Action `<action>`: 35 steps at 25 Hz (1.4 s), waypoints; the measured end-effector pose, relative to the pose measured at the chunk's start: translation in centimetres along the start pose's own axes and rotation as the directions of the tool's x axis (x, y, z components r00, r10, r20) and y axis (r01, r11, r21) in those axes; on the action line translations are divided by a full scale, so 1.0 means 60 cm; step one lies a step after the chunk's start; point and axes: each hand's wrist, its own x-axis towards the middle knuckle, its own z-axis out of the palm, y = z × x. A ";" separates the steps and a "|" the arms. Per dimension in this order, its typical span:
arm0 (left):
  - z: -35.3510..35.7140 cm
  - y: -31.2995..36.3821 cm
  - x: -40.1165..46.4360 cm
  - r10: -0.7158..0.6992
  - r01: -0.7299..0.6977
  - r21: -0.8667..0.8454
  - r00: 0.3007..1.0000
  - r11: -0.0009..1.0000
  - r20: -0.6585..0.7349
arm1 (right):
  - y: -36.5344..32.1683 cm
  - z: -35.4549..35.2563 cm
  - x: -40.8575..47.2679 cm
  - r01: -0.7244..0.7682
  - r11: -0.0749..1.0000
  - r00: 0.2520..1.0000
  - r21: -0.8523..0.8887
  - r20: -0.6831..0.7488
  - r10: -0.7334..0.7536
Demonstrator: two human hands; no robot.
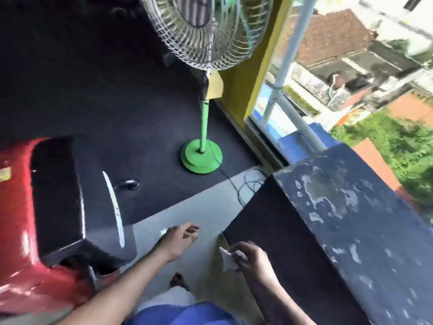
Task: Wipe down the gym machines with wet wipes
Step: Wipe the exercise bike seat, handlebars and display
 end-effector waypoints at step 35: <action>-1.348 -0.477 0.605 -0.560 0.220 -0.522 0.454 0.824 -0.693 | -1.204 0.768 1.364 0.730 0.654 0.557 -0.198 0.727 -0.402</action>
